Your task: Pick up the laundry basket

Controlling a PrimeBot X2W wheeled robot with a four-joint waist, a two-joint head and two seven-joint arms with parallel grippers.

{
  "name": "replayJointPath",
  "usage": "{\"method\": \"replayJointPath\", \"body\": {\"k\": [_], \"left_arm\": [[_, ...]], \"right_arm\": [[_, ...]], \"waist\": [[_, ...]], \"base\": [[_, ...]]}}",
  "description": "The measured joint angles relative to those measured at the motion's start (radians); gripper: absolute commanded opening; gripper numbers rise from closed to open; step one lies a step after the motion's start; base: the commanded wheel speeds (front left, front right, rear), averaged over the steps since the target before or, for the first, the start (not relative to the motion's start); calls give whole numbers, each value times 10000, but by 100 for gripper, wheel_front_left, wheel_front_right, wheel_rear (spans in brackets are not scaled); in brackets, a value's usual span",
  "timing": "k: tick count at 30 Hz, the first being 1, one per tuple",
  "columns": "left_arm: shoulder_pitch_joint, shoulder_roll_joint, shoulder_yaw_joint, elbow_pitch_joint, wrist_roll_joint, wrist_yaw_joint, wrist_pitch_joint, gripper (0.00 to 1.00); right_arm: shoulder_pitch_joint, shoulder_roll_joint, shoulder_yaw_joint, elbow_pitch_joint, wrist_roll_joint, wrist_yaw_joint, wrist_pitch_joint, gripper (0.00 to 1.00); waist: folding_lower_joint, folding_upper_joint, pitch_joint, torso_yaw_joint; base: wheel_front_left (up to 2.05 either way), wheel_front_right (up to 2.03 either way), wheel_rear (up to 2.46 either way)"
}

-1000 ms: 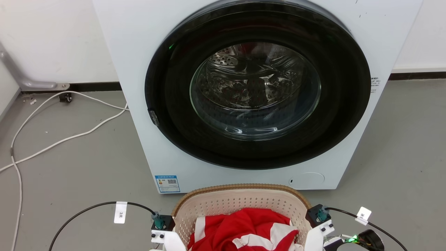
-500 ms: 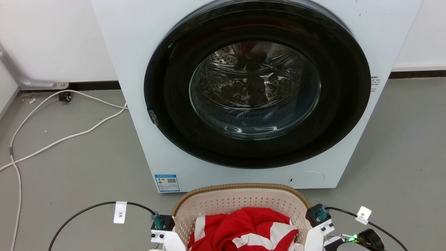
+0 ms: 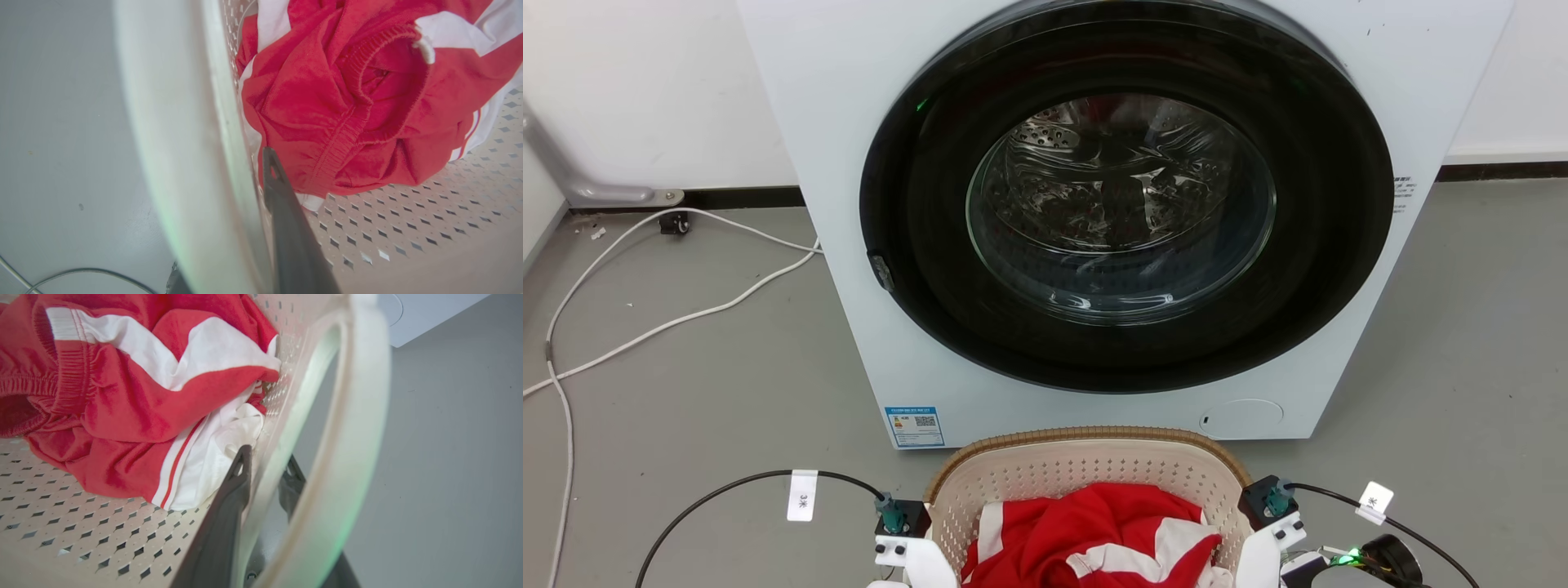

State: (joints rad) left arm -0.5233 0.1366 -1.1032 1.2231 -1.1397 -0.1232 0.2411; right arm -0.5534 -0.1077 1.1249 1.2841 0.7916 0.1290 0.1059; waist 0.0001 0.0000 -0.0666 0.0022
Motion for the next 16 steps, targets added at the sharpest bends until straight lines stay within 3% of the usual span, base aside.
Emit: {"method": "replayJointPath", "body": {"k": [16], "left_arm": [[-46, 35, -242, 38, -251, 0, -125, 0]], "right_arm": [[-14, 2, 288, 27, 270, 0, -90, 0]], "waist": [[0, 0, 0, -32]], "base": [[0, 0, 0]]}}
